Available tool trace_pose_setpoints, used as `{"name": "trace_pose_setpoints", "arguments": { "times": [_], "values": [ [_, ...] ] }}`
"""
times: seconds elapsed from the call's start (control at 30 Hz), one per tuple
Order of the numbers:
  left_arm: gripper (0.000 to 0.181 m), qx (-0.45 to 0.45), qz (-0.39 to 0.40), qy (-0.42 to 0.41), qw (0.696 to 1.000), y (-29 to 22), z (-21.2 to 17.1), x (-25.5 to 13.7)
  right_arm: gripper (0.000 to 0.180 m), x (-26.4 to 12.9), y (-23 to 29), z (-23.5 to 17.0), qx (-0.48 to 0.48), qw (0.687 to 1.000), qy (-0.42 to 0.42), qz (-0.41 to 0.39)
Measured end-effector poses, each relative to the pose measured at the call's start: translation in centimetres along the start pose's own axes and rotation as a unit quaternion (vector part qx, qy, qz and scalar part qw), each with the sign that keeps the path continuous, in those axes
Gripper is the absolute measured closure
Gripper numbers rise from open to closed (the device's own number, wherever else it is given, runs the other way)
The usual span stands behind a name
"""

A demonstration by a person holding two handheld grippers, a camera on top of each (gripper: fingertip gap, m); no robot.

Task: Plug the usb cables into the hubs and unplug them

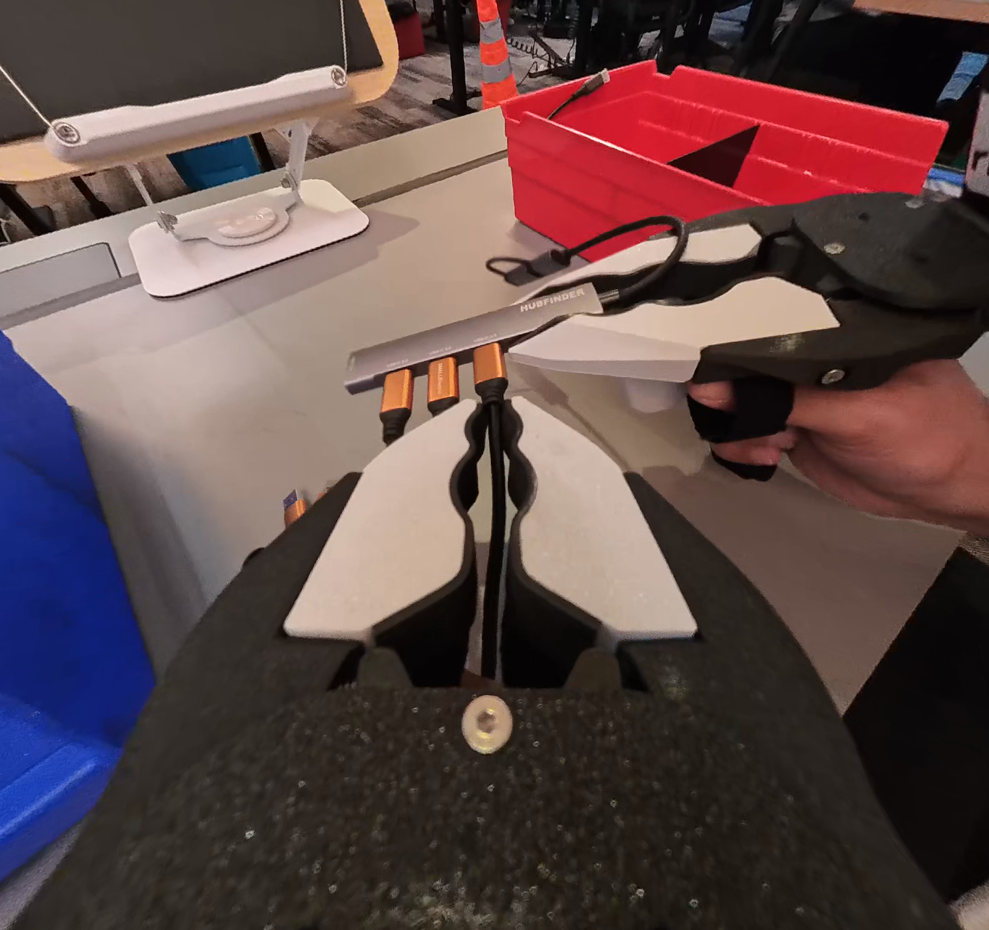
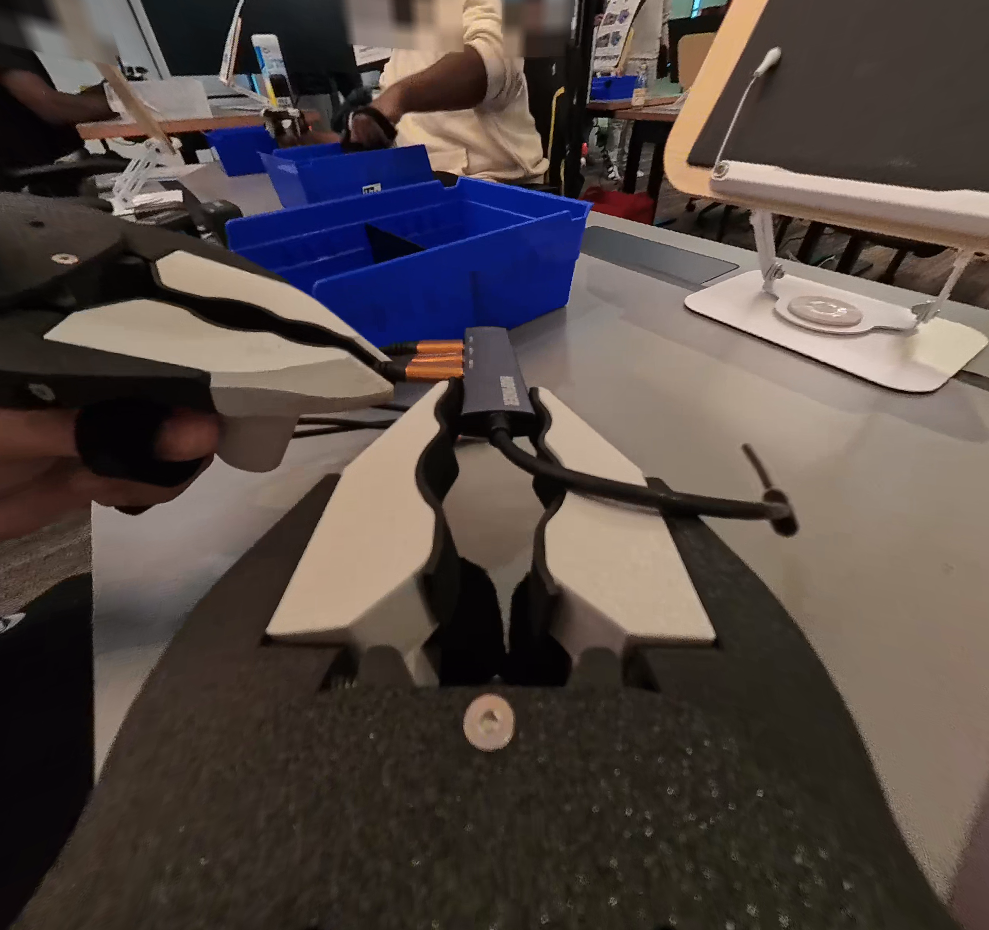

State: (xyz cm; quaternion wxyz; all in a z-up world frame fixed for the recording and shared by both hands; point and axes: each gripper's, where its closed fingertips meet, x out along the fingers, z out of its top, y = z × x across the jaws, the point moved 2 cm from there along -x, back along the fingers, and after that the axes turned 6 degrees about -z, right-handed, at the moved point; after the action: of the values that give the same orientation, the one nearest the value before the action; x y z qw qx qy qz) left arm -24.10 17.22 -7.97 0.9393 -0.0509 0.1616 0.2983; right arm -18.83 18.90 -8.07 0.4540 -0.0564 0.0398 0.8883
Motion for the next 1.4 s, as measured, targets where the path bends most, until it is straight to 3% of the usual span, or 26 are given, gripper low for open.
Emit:
{"name": "trace_pose_setpoints", "arguments": {
  "times": [0.63,0.67,0.73,0.83,1.0,1.1,1.4],
  "values": [
    [0.177,0.020,0.024,-0.014,0.999,0.6,0.0,-1.3,0.157,0.9,0.5,0.4,0.033,0.999,0.001,-0.012],
    [0.177,0.027,0.019,-0.026,0.999,0.3,0.3,-1.7,0.158,0.7,-2.9,-0.2,0.044,0.993,0.014,-0.110],
    [0.177,0.077,0.022,-0.053,0.995,-1.0,1.4,-3.1,0.158,-0.9,-8.7,-0.9,0.164,0.977,0.012,-0.137],
    [0.177,0.077,0.011,-0.031,0.996,-2.3,0.3,-3.0,0.158,-1.5,-5.4,2.1,-0.006,0.994,-0.009,-0.110],
    [0.177,0.071,-0.041,0.106,0.991,-4.1,-5.7,1.1,0.157,-0.9,-5.4,1.5,0.042,0.996,0.000,-0.082],
    [0.177,0.032,-0.048,0.141,0.988,-3.9,-7.4,2.7,0.157,-0.8,-5.4,1.2,0.044,0.996,-0.003,-0.073],
    [0.177,0.000,-0.085,0.087,0.993,-3.7,-5.6,3.3,0.157,-1.1,-5.7,0.4,0.054,0.997,0.005,-0.063]
  ]
}}
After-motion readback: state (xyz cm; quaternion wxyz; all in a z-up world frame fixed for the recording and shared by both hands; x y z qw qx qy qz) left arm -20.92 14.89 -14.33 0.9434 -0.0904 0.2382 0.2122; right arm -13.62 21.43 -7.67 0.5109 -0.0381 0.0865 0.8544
